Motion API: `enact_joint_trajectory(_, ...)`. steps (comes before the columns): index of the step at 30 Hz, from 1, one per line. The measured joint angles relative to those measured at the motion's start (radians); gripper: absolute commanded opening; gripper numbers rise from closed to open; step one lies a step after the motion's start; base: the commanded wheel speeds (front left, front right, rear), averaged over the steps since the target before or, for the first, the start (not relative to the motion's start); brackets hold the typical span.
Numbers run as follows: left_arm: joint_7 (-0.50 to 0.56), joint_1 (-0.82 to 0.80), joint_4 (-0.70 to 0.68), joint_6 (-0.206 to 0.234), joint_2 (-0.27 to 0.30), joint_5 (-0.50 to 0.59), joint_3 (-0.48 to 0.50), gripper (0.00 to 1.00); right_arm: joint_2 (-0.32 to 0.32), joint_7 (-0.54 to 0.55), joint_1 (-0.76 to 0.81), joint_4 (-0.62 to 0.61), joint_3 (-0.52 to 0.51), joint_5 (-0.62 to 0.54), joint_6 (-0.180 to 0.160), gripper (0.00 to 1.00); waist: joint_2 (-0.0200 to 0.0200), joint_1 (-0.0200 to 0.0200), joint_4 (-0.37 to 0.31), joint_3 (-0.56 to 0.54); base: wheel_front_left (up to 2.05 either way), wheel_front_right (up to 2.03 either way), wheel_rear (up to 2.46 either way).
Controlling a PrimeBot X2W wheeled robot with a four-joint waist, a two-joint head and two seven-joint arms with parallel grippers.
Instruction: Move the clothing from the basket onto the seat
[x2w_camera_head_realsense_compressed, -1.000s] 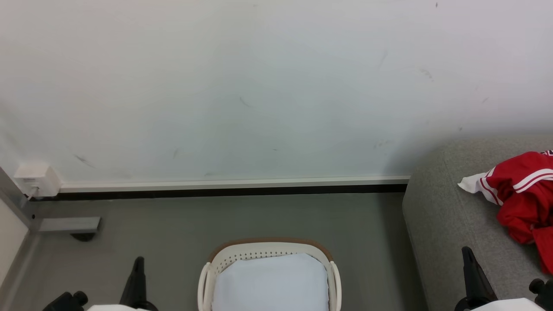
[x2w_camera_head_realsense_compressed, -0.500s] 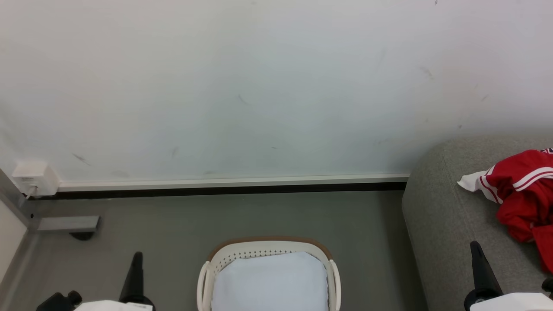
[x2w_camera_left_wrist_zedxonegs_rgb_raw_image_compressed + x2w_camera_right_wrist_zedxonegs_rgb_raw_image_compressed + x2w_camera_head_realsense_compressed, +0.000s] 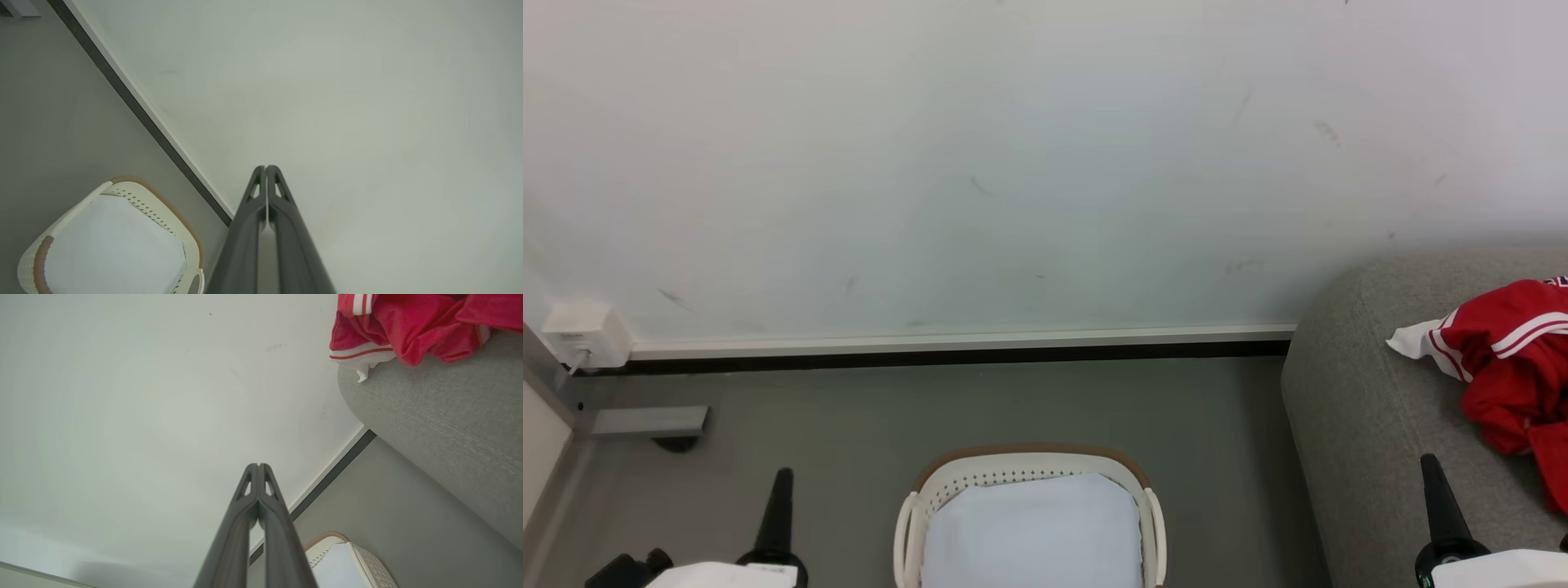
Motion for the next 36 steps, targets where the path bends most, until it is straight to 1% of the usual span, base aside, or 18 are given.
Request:
enact_joint_trajectory(16, 0.040, -0.006, -0.019, 0.000, 0.000, -0.159, 0.006, 0.00, 0.007, 0.040, -0.003, -0.012, -0.034, 0.133, 0.000, 0.00, 0.0000, 0.0000, -0.003, 0.007, 0.00, 0.00, 0.00)
enact_joint_trajectory(36, 0.082, -0.016, -0.036, 0.000, 0.001, -0.313, 0.014, 0.00, 0.013, 0.082, -0.017, -0.024, -0.070, 0.270, 0.000, 0.00, 0.0000, -0.0001, -0.007, 0.016, 0.00, 0.00, 0.00)
